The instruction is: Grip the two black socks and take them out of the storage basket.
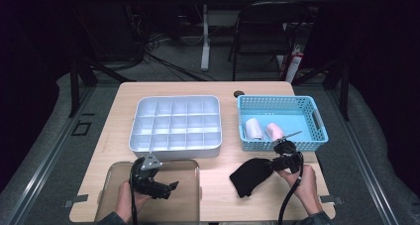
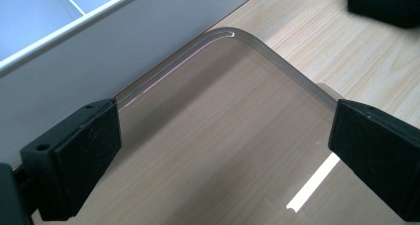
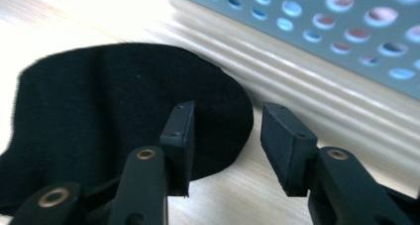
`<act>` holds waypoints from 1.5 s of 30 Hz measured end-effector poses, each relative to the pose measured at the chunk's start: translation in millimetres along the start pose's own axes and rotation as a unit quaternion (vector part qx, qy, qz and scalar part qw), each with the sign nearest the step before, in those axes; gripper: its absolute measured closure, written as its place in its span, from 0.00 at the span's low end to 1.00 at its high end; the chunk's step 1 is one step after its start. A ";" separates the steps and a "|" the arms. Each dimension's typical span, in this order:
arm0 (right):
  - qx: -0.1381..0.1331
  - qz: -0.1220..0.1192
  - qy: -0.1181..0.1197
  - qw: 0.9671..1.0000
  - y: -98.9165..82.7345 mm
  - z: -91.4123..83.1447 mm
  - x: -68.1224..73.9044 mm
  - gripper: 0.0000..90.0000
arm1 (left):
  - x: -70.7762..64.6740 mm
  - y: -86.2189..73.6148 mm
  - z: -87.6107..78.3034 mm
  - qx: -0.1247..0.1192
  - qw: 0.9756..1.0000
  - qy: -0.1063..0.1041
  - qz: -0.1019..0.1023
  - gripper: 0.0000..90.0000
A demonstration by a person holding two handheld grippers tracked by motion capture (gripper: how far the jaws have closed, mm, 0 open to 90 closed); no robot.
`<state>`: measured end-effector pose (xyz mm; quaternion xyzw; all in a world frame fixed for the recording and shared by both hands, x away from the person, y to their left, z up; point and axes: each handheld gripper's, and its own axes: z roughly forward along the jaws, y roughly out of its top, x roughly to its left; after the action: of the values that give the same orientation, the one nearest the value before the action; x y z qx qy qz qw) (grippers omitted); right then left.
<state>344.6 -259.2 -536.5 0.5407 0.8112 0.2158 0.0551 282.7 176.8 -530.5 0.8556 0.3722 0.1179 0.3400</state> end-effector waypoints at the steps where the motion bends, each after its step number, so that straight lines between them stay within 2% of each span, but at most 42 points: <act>1: 0.002 0.003 0.012 1.000 0.0 1.7 -1.6 0.64 | -0.2 -0.1 0.4 -0.001 1.000 0.001 -0.001 0.00; 2: 0.006 0.003 0.010 1.000 0.1 1.9 -3.2 0.63 | -0.2 -0.2 0.5 -0.001 1.000 0.000 -0.001 0.00; 3: 0.002 0.012 0.020 1.000 -0.1 2.6 -4.2 0.62 | -0.4 -0.3 0.7 -0.001 1.000 -0.001 -0.003 0.00; 4: 0.008 0.011 0.022 1.000 -0.1 2.8 -6.1 0.61 | -0.3 -0.3 0.9 0.000 1.000 -0.001 -0.001 0.00; 6: -0.004 0.029 0.031 0.999 -1.7 5.9 -6.0 0.61 | -0.4 -0.1 1.5 0.000 1.000 -0.001 -0.001 0.00; 7: 0.011 0.016 0.028 0.999 -0.9 5.4 -7.6 0.62 | -0.8 -0.1 2.0 0.001 1.000 -0.002 -0.003 0.00; 8: 0.014 0.017 0.024 0.999 -0.8 5.5 -7.3 0.63 | -0.6 0.2 2.0 0.004 1.000 -0.003 0.000 0.00; 14: 0.020 0.018 0.021 0.999 -0.4 7.7 -5.4 0.74 | -2.0 0.3 3.3 0.007 1.000 -0.005 0.001 0.00; 17: 0.023 0.019 0.018 0.999 -1.2 8.7 -6.5 0.85 | -2.4 0.2 3.8 0.006 1.000 -0.004 0.001 0.00; 20: 0.024 0.017 0.011 1.000 -2.1 10.6 -7.0 0.92 | -2.8 0.9 3.6 0.007 1.000 -0.009 0.000 0.00; 24: 0.012 0.022 0.013 1.000 -1.7 6.9 -4.2 0.94 | -5.3 1.8 4.9 0.007 1.000 -0.011 0.004 0.00; 25: 0.015 0.017 0.011 1.000 -1.4 4.5 -4.1 0.94 | -5.3 1.9 5.3 0.008 1.000 -0.010 0.004 0.00; 28: -0.001 0.018 0.016 1.000 -0.9 -2.5 -1.2 0.94 | -4.6 1.9 5.5 0.008 1.000 -0.011 0.002 0.00; 30: -0.007 0.013 0.019 1.000 -0.3 -9.7 0.7 0.94 | -4.6 1.7 5.2 0.002 1.000 -0.016 -0.006 0.00; 32: -0.023 0.016 0.021 0.999 -0.4 -15.6 4.3 0.94 | -5.1 2.3 4.9 0.003 1.000 -0.017 -0.005 0.00; 33: -0.018 0.008 0.024 1.000 0.5 -20.0 5.0 0.94 | -5.3 2.5 4.8 0.003 1.000 -0.018 -0.004 0.00; 34: -0.025 0.005 0.025 0.999 0.7 -22.9 6.4 0.94 | -5.4 2.6 4.9 0.004 1.000 -0.017 -0.003 0.00; 39: -0.049 0.002 0.050 0.998 1.5 -37.6 14.5 0.94 | -5.6 2.9 5.2 0.005 1.000 -0.017 -0.005 0.00; 45: -0.066 -0.019 0.085 0.994 3.4 -50.6 31.7 0.94 | -7.0 3.8 5.6 0.001 1.000 -0.015 -0.008 0.00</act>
<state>318.2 -244.2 -484.9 0.5000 0.8070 0.3131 0.0257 282.5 167.1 -531.7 0.8546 0.3741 0.1017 0.3454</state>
